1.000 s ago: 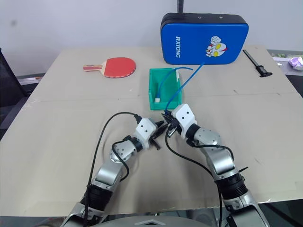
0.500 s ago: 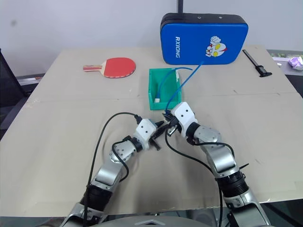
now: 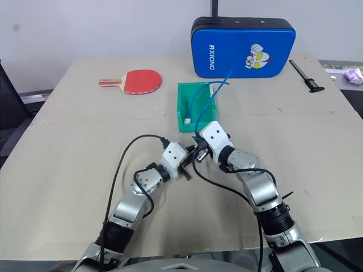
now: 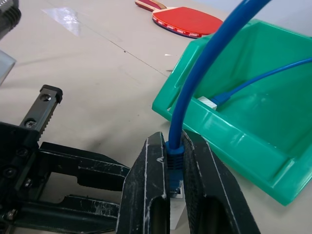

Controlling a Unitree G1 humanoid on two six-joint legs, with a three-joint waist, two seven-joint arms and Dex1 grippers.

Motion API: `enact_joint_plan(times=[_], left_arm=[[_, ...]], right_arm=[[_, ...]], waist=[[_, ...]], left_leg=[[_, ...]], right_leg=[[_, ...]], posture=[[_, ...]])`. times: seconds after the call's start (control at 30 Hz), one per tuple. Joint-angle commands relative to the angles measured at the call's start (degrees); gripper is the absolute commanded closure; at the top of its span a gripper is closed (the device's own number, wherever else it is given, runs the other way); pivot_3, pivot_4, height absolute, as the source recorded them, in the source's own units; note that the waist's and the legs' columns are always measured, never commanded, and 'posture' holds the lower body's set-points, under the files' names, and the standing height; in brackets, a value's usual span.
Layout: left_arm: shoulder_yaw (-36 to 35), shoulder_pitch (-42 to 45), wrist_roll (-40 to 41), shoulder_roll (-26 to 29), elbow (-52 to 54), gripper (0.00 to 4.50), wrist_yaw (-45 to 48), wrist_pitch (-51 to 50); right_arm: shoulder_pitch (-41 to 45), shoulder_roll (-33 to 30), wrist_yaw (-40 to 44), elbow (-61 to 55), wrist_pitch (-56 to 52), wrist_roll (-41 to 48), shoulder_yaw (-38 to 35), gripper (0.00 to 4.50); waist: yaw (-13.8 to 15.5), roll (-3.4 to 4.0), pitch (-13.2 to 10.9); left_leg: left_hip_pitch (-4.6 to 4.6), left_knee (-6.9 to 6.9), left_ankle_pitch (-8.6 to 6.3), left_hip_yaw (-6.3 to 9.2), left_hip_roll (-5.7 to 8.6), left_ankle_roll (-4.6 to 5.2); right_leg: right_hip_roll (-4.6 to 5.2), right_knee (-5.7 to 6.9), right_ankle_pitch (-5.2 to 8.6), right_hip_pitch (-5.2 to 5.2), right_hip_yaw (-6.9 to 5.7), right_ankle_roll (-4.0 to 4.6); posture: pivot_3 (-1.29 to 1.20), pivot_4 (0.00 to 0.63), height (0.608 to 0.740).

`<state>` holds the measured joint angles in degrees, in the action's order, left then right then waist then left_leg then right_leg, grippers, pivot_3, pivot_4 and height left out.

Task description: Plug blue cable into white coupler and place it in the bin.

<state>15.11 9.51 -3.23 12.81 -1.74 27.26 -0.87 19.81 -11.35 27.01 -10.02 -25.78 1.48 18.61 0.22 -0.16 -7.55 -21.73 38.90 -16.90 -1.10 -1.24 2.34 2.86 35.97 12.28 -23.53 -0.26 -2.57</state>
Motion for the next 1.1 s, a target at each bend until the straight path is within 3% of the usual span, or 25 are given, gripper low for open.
enact_joint_plan(times=[0.03, 0.4, 0.73, 0.77, 0.83, 1.0, 1.1], left_arm=[[0.9, -1.8, -0.5, 0.3, -1.3, 4.3, 0.4, -1.0], [0.3, -1.0, -0.1, -0.1, -1.9, 4.3, 0.0, -1.3], [-0.3, 0.1, 0.2, -0.2, -3.1, 4.3, 0.2, -0.4], [-0.4, 0.0, 1.1, -0.2, -2.6, 3.5, 1.1, -0.6], [-0.4, -0.1, 2.0, -0.2, -1.9, 2.88, 2.2, -0.2], [-2.6, -2.5, 3.3, 0.8, 3.9, 0.53, 1.9, 0.4], [-6.2, -5.7, 8.1, 2.1, 12.9, 0.53, 2.2, -5.5]], right_arm=[[-2.6, -1.2, 0.3, 3.3, -4.0, -1.4, 2.0, 4.5], [-4.5, -2.5, 0.9, 6.3, -7.0, -1.5, 2.5, 4.5], [-1.4, 1.4, -0.9, 7.6, 4.2, 0.2, -1.9, 4.5], [-1.1, 1.5, -1.0, 7.6, 4.8, 0.2, -2.2, 4.5], [-0.7, 1.3, -0.9, 7.5, 5.0, 0.2, -2.4, 4.5], [-0.5, 0.5, 0.4, 4.9, 6.0, 1.8, -3.7, 4.5], [0.0, -0.4, 3.4, 2.9, 5.3, 4.8, -4.7, 4.5]], waist=[[-0.1, -0.01, 0.1], [-0.6, -0.13, 1.2], [-0.8, -0.1, 1.2], [-0.9, -0.09, 1.2], [-0.9, -0.09, 1.2], [-0.9, -0.11, 1.1], [-0.9, -0.17, 0.7]], left_leg=[[0.0, 0.0, 0.0, 0.0, 0.0, 0.0], [0.1, -0.06, -0.01, 0.0, -0.02, 0.01], [0.17, -0.06, -0.01, 0.03, -0.02, 0.01], [0.17, -0.06, -0.01, 0.02, -0.02, 0.01], [0.17, -0.06, -0.01, 0.02, -0.02, 0.01], [0.05, -0.06, -0.01, 0.01, -0.04, 0.01], [-0.05, -0.08, -0.01, 0.01, -0.07, 0.01]], right_leg=[[0.0, 0.0, 0.0, 0.0, 0.0, 0.01], [0.04, -0.04, 0.14, 0.12, 0.01, 0.21], [0.04, -0.03, 0.14, 0.16, 0.02, 0.21], [0.04, -0.03, 0.14, 0.16, 0.03, 0.21], [0.03, -0.03, 0.14, 0.15, 0.04, 0.21], [0.05, -0.05, 0.14, 0.07, 0.04, 0.21], [0.08, -0.04, 0.14, -0.05, 0.05, 0.21]], posture=[[0.0, 0.15, 0.728], [0.0, 0.15, 0.728], [0.0, 0.15, 0.728], [0.0, 0.15, 0.728], [0.0, 0.15, 0.728], [0.0, 0.15, 0.728], [0.0, 0.15, 0.728]])
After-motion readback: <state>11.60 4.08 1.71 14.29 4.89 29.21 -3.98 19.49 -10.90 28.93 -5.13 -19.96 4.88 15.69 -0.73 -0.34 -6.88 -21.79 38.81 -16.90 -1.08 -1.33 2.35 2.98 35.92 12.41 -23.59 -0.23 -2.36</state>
